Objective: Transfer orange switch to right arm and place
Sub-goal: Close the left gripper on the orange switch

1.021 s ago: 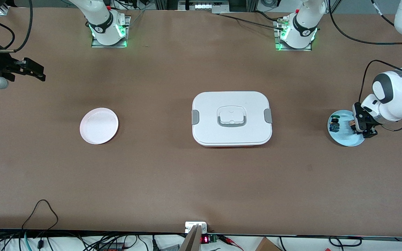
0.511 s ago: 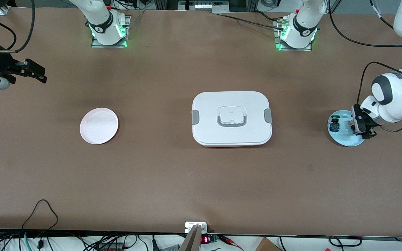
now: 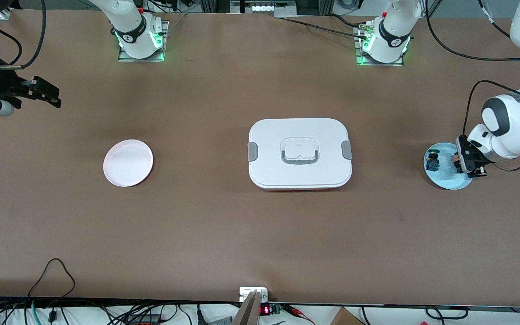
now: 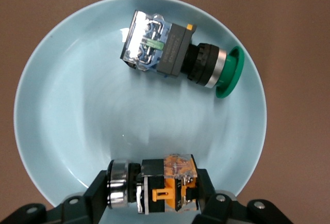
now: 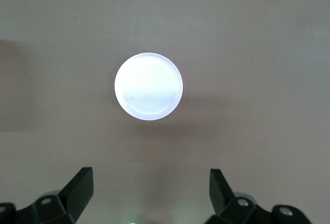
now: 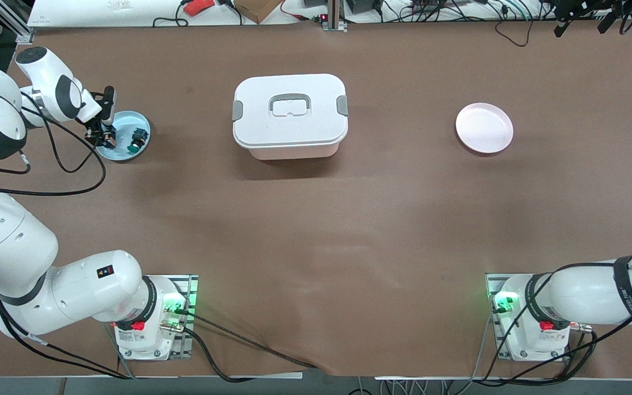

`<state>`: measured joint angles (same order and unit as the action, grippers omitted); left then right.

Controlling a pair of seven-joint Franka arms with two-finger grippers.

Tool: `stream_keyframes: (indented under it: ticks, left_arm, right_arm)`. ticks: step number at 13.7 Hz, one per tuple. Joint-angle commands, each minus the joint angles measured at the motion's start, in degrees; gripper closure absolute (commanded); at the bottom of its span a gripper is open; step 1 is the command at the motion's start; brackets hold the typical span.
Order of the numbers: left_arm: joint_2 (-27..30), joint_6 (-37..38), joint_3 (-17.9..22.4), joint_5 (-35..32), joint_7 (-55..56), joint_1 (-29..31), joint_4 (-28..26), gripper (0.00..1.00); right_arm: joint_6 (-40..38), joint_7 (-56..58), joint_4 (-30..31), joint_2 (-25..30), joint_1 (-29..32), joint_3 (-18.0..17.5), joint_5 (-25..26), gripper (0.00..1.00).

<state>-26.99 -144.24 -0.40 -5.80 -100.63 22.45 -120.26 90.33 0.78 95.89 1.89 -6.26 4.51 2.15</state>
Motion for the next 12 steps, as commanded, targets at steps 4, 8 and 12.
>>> stream_keyframes:
  ticks: [4,8,12]
  left_arm:
    - [0.7,0.9,-2.0,1.3,-1.6,1.4,1.5,1.0]
    - [2.7,14.9,-5.0,2.5,-1.7,1.7,8.7,1.0]
    - [3.1,31.7,-10.1,7.5,-4.5,1.6,17.1,1.0]
  right_arm:
    - [-0.1,0.5,0.8,0.8,0.0,0.0,-0.7,0.0]
    - [-0.2,0.5,0.8,0.8,0.1,0.0,-0.7,0.0]
    - [-0.2,0.5,0.8,0.8,0.1,0.0,-0.7,0.0]
